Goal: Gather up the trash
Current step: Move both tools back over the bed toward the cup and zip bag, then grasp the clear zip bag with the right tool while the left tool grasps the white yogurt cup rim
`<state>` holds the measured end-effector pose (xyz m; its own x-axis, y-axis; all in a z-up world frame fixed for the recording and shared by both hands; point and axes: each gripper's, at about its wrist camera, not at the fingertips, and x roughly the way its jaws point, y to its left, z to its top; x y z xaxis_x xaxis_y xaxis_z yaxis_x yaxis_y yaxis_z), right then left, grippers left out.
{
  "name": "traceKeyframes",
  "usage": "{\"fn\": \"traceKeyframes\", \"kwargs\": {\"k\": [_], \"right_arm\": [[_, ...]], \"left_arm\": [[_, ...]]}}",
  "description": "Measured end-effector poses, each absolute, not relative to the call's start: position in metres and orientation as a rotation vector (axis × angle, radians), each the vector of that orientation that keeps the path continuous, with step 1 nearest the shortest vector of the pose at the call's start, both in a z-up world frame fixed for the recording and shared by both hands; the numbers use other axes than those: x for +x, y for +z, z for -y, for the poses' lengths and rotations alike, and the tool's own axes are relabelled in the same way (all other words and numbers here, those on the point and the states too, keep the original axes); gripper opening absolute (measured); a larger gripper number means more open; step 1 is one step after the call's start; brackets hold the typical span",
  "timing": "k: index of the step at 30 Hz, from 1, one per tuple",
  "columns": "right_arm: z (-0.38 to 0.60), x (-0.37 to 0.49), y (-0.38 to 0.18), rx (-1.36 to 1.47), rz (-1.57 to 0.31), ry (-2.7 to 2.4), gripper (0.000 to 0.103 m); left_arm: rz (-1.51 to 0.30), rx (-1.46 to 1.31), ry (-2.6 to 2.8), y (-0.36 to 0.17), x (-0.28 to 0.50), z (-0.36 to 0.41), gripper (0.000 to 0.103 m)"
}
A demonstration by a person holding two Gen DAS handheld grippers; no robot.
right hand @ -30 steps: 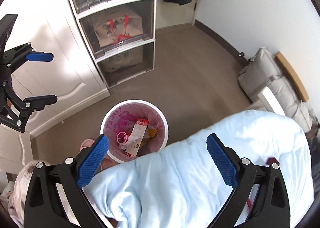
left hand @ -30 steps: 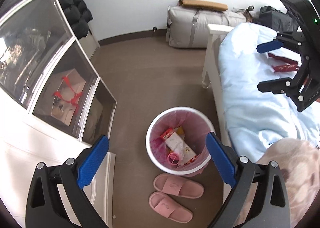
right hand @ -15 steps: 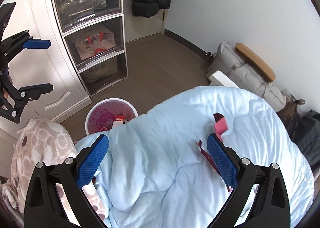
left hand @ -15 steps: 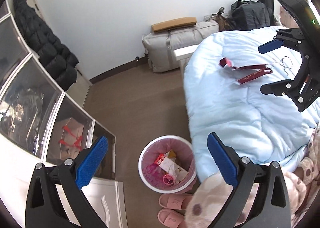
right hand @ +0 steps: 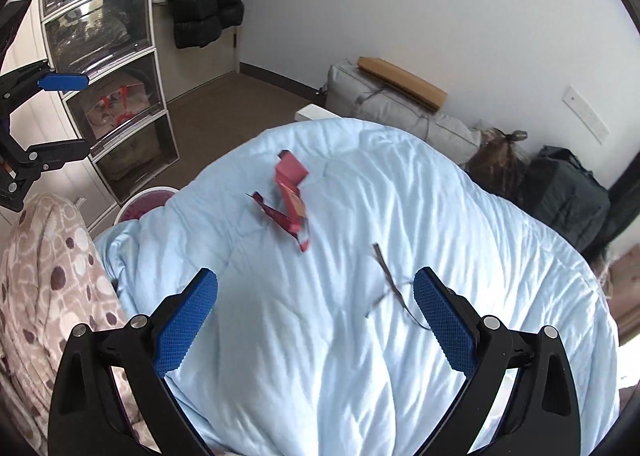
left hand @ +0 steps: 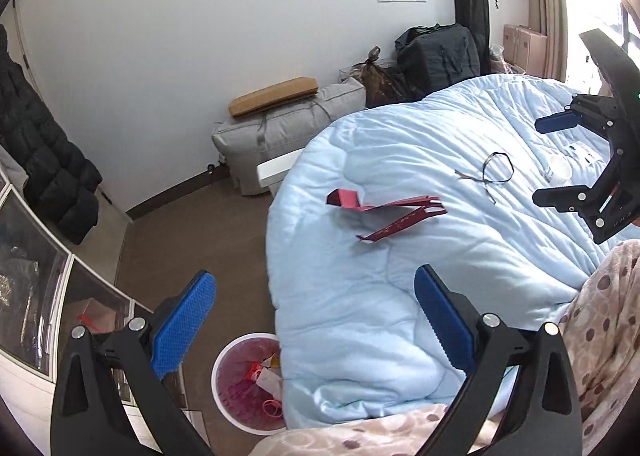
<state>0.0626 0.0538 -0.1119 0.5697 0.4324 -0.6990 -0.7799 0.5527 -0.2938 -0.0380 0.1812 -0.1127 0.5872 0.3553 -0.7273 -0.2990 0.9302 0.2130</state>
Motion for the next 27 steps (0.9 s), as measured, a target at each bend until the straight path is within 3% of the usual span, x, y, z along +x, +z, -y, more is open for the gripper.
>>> {"fn": "traceKeyframes", "kwargs": {"k": [11,27], "right_arm": [[0.101,0.101,-0.107,-0.519,-0.641,0.544,0.096],[0.303,0.182,-0.143,-0.283,-0.753,0.254,0.096]], "left_arm": [[-0.867,0.137,0.214,-0.119,0.044,-0.081,0.098],[-0.899,0.155,0.05,-0.16,0.136,0.042,0.098]]}}
